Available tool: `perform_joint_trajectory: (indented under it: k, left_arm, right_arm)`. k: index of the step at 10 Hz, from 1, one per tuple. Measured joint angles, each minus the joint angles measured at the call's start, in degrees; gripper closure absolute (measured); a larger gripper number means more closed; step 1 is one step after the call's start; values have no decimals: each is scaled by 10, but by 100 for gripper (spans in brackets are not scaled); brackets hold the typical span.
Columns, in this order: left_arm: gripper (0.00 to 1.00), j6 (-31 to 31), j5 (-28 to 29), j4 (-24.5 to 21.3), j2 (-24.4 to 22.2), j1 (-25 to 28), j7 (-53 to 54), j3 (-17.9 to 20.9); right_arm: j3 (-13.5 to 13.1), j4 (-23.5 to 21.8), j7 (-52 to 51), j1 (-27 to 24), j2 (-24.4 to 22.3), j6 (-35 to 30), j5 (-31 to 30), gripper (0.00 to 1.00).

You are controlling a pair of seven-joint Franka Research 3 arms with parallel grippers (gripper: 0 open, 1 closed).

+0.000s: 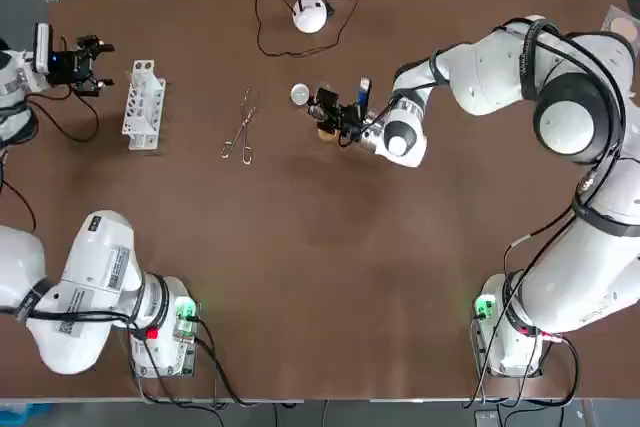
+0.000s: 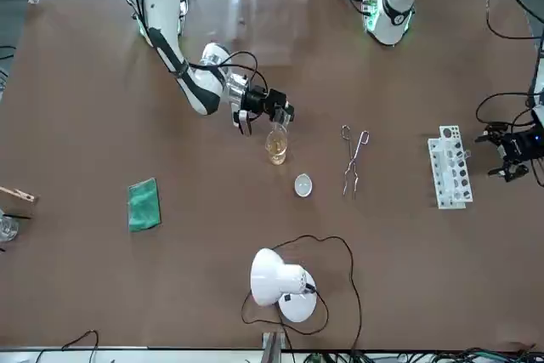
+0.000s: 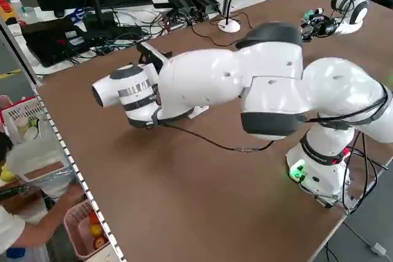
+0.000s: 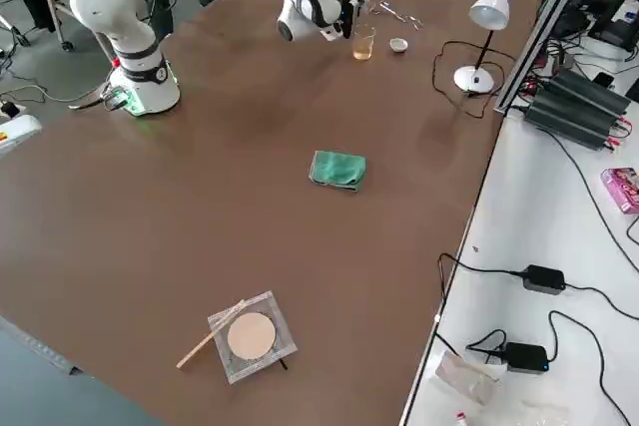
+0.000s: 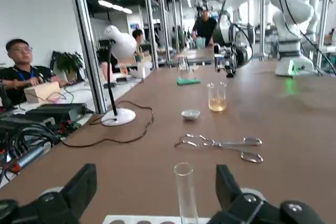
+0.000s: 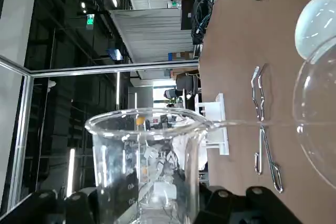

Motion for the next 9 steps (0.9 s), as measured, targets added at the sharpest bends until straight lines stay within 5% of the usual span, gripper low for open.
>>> perform_joint_trajectory:
  k: [3, 9]
  left_arm:
    - [0, 13, 21, 6, -91, -29, -32, -1]
    - [0, 83, 77, 3, -266, -180, -230, -2]
  right_arm:
    - [0, 0, 29, -2, 0, 0, -3, 62]
    - [-1, 1, 112, -9, 0, 0, -16, 62]
